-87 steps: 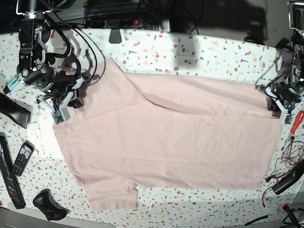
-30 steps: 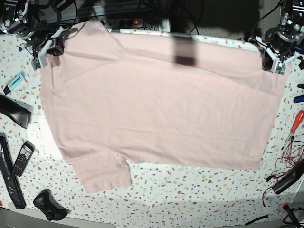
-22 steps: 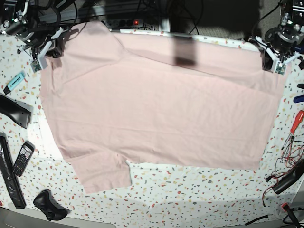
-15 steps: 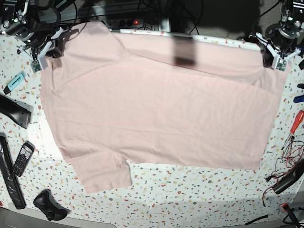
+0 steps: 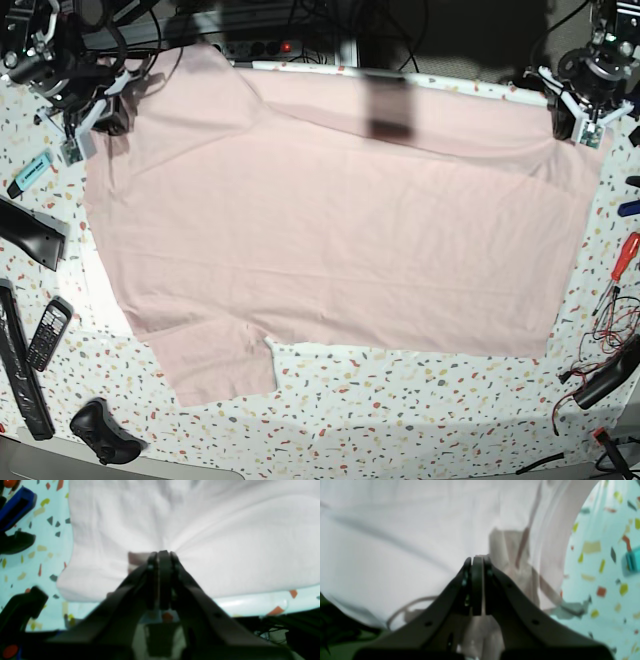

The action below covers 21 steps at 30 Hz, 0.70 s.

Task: Fold the T-shirt properly
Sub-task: 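Grasp the shirt's folded edge again with both grippers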

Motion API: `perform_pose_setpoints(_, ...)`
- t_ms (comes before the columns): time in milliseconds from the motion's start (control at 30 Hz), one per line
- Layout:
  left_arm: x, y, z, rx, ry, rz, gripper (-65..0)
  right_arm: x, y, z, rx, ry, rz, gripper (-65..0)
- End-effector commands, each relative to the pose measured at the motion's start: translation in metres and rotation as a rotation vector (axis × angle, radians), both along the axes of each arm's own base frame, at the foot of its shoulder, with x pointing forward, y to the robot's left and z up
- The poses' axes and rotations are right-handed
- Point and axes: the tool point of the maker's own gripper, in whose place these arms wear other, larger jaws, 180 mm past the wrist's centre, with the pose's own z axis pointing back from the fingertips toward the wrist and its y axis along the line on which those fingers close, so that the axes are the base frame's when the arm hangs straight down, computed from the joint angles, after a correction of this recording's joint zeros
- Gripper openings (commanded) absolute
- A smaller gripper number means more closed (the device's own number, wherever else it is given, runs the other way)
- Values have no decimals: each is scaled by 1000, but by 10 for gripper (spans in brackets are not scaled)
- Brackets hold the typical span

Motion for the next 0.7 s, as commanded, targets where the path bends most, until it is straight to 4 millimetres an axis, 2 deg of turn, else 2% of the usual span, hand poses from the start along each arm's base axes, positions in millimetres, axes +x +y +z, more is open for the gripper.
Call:
perform_pose_setpoints(0, -37, -3, -19, 33, 174, -42, -568, 13, 1, 15, 12, -59, 12, -650)
perform_pose_setpoints(33, -30, -6, -13, 33, 152, -51, -544, 17, 3, 18, 23, -69, 11, -649)
perform_pose_setpoints(133, -9, -6, 8, 55, 80, -36, -464, 26, 2, 20, 23, -56, 8, -568)
perform_pose_setpoints(200, 3, -2, 22, 68, 37, -27, -435, 29, 0, 20, 7, -27, 5, -532)
perform_pose_setpoints(300, 22, 11, 46, 88, -53, -2, -432, 36, -5, 25, -12, -28, 9, -529)
perform_pose_setpoints(467, 61, 37, 81, 108, -187, 70, -432, 57, -10, 45, -20, -89, 25, -529)
perform_pose_setpoints(667, 112, 37, 112, 50, -313, 90, -432, 80, -12, 64, -31, -158, 28, -529)
